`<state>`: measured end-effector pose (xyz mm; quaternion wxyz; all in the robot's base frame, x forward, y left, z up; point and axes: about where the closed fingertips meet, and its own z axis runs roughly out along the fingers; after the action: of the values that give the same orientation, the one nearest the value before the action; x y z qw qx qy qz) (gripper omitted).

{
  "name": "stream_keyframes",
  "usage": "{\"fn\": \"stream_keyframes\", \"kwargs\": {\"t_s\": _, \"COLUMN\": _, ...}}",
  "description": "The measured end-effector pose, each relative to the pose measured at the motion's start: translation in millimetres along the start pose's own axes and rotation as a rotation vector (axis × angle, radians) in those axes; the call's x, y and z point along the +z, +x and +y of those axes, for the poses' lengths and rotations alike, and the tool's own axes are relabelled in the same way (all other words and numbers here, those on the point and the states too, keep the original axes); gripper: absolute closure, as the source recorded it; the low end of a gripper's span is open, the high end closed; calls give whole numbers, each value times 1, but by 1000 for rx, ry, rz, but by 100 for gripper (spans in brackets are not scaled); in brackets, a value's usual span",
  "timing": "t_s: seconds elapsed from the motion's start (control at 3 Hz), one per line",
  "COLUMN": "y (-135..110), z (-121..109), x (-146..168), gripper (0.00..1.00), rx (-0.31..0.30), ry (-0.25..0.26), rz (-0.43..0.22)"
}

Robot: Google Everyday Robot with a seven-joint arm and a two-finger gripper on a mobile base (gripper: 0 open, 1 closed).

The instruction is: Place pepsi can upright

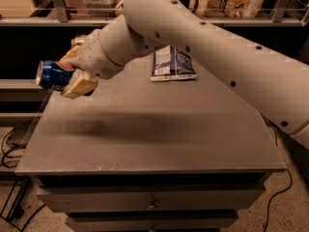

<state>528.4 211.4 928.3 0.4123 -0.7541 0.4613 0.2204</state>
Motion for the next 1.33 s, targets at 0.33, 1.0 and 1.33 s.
{"fn": "stream_keyframes", "kwargs": {"t_s": 0.33, "y": 11, "z": -1, "x": -11, "gripper": 100, "rx": 3, "ry": 27, "rz": -151}}
{"fn": "stream_keyframes", "kwargs": {"t_s": 1.0, "y": 36, "z": 0, "x": -17, "gripper": 100, "rx": 103, "ry": 23, "rz": -353}}
{"fn": "stream_keyframes", "kwargs": {"t_s": 1.33, "y": 45, "z": 2, "x": -19, "gripper": 100, "rx": 153, "ry": 21, "rz": -388}}
